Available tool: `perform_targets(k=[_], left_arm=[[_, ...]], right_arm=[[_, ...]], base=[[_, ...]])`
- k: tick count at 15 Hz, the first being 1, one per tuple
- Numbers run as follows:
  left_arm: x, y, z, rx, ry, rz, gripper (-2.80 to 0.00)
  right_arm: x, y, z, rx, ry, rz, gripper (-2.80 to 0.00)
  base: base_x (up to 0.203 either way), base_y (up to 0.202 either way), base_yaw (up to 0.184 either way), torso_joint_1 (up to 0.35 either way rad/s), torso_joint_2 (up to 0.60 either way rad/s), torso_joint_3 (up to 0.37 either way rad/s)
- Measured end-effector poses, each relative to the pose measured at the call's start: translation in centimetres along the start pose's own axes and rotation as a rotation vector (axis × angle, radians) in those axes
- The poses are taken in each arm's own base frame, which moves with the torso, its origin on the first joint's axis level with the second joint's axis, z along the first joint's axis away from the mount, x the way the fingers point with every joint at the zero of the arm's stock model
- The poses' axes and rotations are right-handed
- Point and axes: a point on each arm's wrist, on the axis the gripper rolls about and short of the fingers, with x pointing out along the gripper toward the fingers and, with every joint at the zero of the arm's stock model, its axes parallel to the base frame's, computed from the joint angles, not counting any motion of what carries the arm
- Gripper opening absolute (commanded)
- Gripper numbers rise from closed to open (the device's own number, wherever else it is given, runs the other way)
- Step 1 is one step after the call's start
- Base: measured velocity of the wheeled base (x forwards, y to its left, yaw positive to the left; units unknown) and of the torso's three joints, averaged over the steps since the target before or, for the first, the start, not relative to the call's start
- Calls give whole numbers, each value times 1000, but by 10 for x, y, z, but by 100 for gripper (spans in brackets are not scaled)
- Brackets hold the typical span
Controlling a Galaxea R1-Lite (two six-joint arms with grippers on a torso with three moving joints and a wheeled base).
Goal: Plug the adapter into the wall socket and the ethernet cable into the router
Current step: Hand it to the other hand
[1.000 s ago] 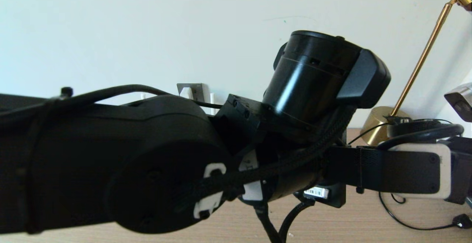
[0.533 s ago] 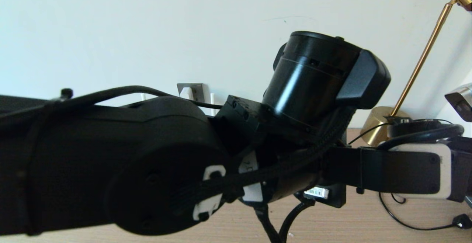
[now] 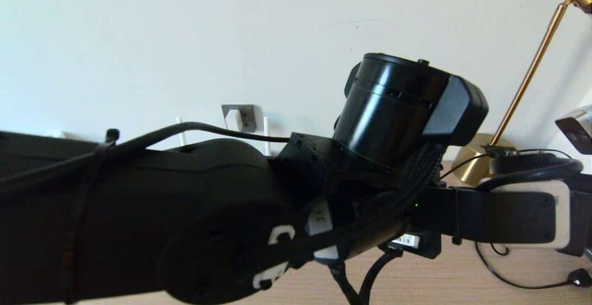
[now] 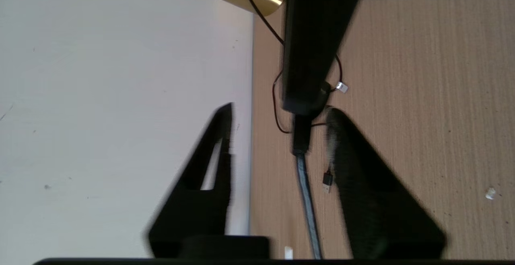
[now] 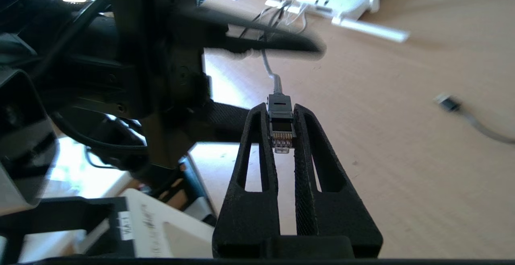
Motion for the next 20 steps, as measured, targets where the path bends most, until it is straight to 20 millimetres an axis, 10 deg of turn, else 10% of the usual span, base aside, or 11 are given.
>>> perform_targets(k=[10,20], left_arm=[[-89,-10,-33,11,-37,152,0],[-87,28,-96,27,-187,405,0]], right_arm=[[-6,19,31,609,-65,68,-280],[66,9,73,912,138,219,-280]], base=[[0,0,0,0,0,0],[0,0,0,0,0,0]])
